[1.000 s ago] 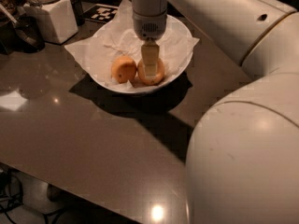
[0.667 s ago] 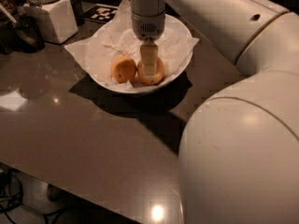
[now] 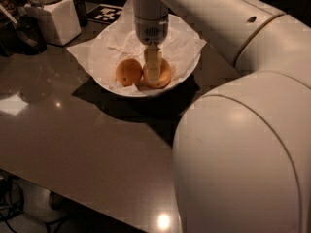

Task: Pick orange from white bowl

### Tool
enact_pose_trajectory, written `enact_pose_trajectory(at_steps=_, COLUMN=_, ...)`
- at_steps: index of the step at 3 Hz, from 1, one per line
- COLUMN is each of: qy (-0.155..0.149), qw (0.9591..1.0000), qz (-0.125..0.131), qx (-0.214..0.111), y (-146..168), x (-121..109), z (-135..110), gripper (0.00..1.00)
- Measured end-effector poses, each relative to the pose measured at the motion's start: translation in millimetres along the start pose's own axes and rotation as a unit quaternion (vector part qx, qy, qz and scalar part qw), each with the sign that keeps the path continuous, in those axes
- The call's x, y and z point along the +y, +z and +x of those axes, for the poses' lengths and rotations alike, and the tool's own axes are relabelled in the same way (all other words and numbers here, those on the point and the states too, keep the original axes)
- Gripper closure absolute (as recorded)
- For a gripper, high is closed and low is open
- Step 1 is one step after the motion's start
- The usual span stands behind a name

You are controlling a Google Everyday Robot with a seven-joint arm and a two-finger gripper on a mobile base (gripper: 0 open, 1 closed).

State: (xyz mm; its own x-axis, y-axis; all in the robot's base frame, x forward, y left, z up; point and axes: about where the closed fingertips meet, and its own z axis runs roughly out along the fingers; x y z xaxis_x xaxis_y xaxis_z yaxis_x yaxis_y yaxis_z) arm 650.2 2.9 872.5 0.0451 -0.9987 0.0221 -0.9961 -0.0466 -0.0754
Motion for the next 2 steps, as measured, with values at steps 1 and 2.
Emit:
enact_pose_trajectory(at_steps=1, qy=-0.003, qw=1.0000, qz=-0.009, qx=0.000, y=10, x=1, z=5, gripper=0.25)
enact_pose_trajectory(at_steps=2, qy=0.000, qw=0.9999, qz=-0.017, qx=-0.002, y=17, x=2, z=16, gripper=0.24)
